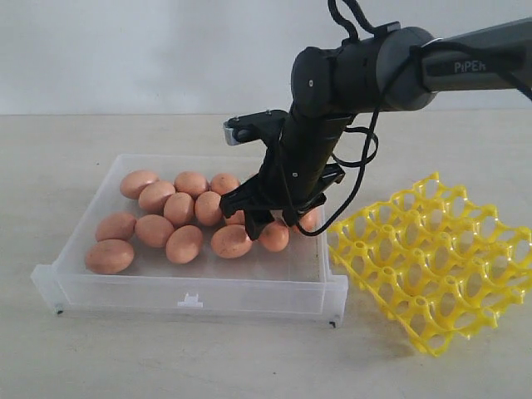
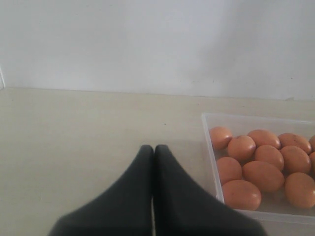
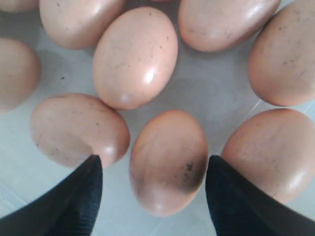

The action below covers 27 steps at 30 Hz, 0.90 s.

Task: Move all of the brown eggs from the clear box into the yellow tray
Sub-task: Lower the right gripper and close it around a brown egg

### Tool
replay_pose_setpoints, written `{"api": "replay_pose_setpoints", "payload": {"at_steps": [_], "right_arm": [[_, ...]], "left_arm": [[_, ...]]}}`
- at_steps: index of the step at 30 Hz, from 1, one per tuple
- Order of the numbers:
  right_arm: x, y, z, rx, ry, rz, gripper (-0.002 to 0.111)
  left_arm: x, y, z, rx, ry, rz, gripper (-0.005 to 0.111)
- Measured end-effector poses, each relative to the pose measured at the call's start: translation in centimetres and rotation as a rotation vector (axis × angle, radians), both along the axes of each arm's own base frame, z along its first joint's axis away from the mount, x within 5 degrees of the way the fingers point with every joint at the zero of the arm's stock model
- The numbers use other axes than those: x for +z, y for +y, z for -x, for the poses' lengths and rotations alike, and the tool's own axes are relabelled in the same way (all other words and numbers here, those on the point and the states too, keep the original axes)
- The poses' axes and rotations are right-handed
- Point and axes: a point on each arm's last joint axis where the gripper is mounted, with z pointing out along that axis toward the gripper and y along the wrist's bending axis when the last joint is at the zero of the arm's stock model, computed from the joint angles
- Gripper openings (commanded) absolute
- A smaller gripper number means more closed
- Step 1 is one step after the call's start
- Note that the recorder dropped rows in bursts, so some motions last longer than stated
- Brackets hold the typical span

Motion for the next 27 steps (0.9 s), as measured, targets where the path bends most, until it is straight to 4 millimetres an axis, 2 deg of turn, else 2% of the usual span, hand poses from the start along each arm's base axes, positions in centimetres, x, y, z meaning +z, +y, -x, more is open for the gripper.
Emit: {"api": "replay_pose_setpoints", "payload": {"at_steps": [6,14,27], "right_arm": [[-0.2,0.0,0.0,0.0,0.004,0.003,0.059],[-1.8,0.1,0.0,-0.001,0.043,0.026,0.059],[-2.1,0.2,-0.2,-0.001,0.029,0.021,0.059]], "left_arm": [[0.0,0.0,0.0,0.0,0.0,0.0,-0.004],[0.0,0.0,0.0,0.0,0.0,0.0,-0.004],[0.0,0.0,0.0,0.0,0.0,0.0,-0.004]]}}
